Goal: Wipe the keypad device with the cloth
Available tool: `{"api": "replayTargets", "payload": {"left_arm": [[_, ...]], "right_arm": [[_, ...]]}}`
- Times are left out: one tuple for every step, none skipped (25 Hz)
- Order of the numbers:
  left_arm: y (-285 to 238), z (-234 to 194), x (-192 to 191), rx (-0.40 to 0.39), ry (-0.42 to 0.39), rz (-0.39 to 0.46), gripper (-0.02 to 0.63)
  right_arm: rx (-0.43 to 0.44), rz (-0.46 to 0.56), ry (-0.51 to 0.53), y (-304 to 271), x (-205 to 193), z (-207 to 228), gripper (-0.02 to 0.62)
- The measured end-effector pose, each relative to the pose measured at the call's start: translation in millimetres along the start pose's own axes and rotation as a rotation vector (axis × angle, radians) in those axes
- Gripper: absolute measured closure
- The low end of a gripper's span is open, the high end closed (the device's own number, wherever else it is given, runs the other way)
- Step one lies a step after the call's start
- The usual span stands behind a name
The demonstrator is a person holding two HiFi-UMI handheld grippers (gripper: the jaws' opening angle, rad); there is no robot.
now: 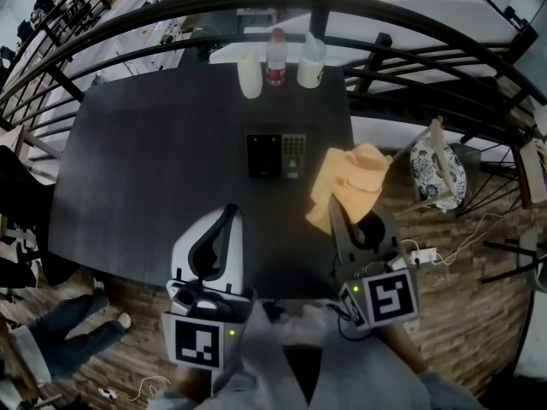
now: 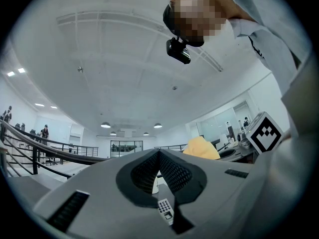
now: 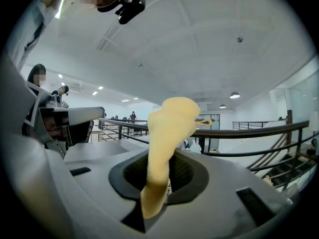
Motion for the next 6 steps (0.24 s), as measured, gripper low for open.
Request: {"api": "replayTargets", "payload": {"left_arm": [[-0.1, 0.2, -0.3, 0.000, 0.001, 0.000, 0.594], [0.0, 0.2, -0.6, 0.000, 0.001, -0.001, 0.594], [0.0, -0.1, -0.6, 0.001, 0.002, -0.001, 0.594], [0.0, -0.4, -0.6, 0.001, 0.002, -0.001, 0.594], [0.0, -0.7, -0.4, 0.002, 0.002, 0.001, 0.594], [0.0, -1.1, -0.3, 0.002, 0.002, 0.002, 0.594]], "right_arm": [[0.000, 0.000, -0.001, 0.0, -0.4, 0.2, 0.526], [-0.001, -0.001, -0.002, 0.0, -0.6, 0.2, 0.526], [-0.001, -0.001, -0.004, -0.1, -0.8, 0.1, 0.526], [-0.002, -0.002, -0.005, -0.3, -1.0, 0.0, 0.526], [-0.002, -0.004, -0.005, -0.4, -1.2, -0.1, 0.526], [-0.002, -0.006, -0.005, -0.6, -1.5, -0.2, 0.526]]}}
Point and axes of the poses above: the fingertips, and each gripper's own axes: y backward along the fingers, z to its right, x out of its top, the point moved 6 cm from there along y, backward along the fingers, and after that the axes turned 2 degrees about -y, right-handed, at the moved point
